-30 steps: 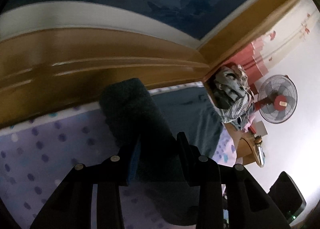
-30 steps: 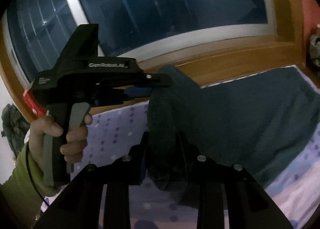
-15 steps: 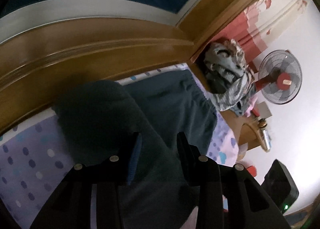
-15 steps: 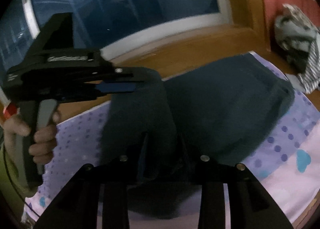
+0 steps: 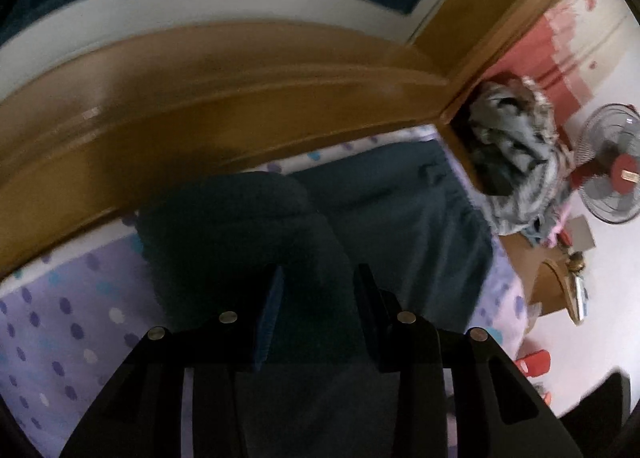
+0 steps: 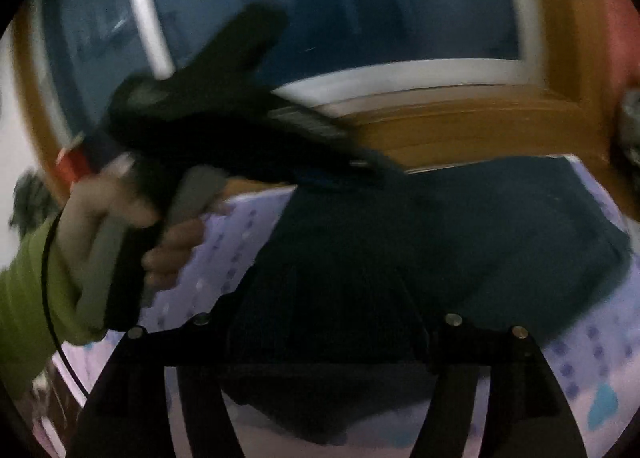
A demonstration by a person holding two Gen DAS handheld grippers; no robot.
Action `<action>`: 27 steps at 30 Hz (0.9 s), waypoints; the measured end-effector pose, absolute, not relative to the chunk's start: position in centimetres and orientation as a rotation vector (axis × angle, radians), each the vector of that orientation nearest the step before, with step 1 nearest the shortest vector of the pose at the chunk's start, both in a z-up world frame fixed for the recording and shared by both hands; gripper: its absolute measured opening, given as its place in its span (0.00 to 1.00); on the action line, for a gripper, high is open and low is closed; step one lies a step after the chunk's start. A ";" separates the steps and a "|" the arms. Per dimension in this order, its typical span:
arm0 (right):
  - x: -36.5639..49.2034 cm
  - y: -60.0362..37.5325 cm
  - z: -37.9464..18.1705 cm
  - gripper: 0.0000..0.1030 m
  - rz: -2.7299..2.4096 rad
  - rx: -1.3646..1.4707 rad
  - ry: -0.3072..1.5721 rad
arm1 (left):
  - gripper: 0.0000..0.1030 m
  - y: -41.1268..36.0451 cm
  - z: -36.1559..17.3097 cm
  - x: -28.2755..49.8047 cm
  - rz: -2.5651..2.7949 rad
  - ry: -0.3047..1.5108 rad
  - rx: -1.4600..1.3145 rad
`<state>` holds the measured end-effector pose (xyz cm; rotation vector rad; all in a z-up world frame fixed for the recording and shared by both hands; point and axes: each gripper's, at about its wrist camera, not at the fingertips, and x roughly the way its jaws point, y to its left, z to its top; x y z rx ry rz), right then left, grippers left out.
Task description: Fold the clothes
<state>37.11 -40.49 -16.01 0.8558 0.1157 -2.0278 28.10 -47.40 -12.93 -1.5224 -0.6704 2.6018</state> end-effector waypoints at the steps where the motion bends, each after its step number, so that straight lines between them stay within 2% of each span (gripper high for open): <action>1: 37.0 -40.8 -16.9 0.64 -2.005 0.878 0.142 | 0.35 -47.3 -13.4 27.9 2.609 -0.681 -1.538; 5: 36.8 -40.8 -19.8 0.63 -1.941 0.924 0.227 | 0.35 -46.6 -14.8 27.2 2.630 -0.695 -1.562; 9: 38.7 -39.9 -20.7 0.63 -1.936 0.855 0.393 | 0.35 -46.1 -15.1 26.2 2.637 -0.650 -1.603; 13: 39.6 -40.0 -21.1 0.64 -1.955 0.815 0.467 | 0.35 -46.7 -14.7 26.0 2.603 -0.685 -1.611; 22: 40.2 -37.3 -17.7 0.64 -2.023 0.915 0.254 | 0.37 -52.2 -10.9 31.8 2.622 -0.799 -1.419; 25: 41.2 -37.7 -17.5 0.64 -1.958 0.998 0.172 | 0.37 -54.4 -11.5 32.6 2.593 -0.849 -1.426; 27: 41.7 -39.1 -18.2 0.64 -1.937 1.017 0.217 | 0.37 -55.4 -12.4 32.3 2.577 -0.858 -1.453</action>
